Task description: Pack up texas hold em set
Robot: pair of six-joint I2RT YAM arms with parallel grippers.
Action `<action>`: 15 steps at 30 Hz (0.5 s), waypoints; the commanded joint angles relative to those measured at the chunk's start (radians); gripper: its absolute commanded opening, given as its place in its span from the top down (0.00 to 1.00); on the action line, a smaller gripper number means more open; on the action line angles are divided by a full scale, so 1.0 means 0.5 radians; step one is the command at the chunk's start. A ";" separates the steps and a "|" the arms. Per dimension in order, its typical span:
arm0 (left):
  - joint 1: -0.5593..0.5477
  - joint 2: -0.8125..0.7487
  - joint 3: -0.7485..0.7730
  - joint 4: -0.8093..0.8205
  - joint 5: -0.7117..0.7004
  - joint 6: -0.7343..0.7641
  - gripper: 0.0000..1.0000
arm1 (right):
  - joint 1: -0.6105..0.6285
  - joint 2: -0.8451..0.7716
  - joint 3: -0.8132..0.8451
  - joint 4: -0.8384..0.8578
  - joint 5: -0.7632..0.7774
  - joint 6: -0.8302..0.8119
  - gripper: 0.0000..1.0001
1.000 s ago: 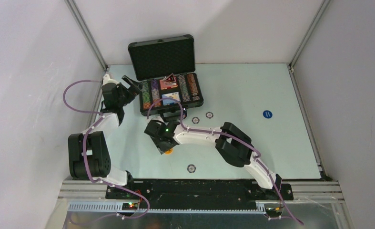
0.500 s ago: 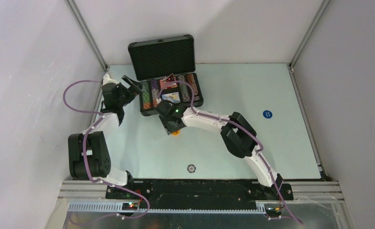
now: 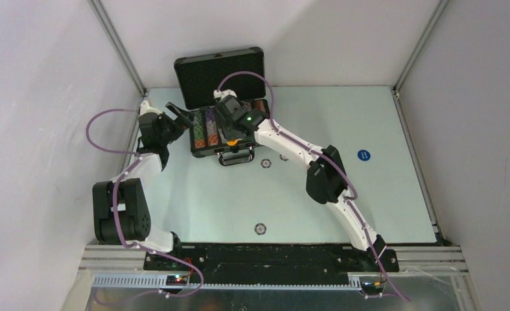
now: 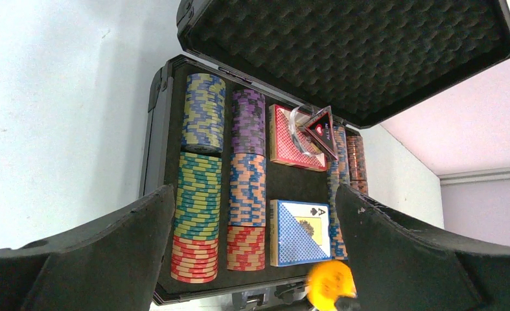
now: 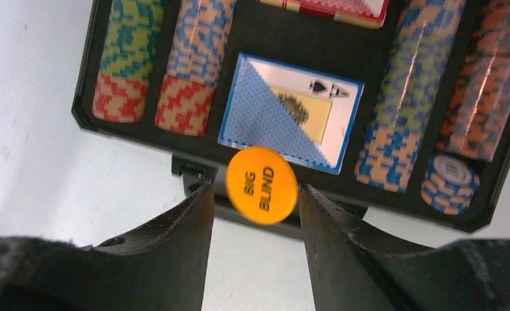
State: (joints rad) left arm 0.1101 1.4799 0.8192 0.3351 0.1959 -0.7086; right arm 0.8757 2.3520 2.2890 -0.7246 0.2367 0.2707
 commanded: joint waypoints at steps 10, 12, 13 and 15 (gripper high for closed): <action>0.016 -0.011 -0.005 0.108 0.047 -0.026 0.02 | -0.216 0.245 0.270 0.292 -0.127 -0.094 0.44; 0.016 -0.009 -0.004 0.108 0.047 -0.025 0.02 | -0.218 0.206 0.213 0.320 -0.110 -0.108 0.42; 0.015 -0.009 -0.004 0.108 0.049 -0.026 0.02 | -0.215 0.155 0.175 0.368 -0.101 -0.123 0.39; 0.016 -0.010 -0.003 0.111 0.048 -0.028 0.02 | -0.205 0.065 0.000 0.455 -0.071 -0.150 0.36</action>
State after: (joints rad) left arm 0.1101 1.4803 0.8192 0.3370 0.2005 -0.7094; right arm 0.7559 2.4874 2.3634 -0.6083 0.1917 0.2302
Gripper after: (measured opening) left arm 0.985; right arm 0.612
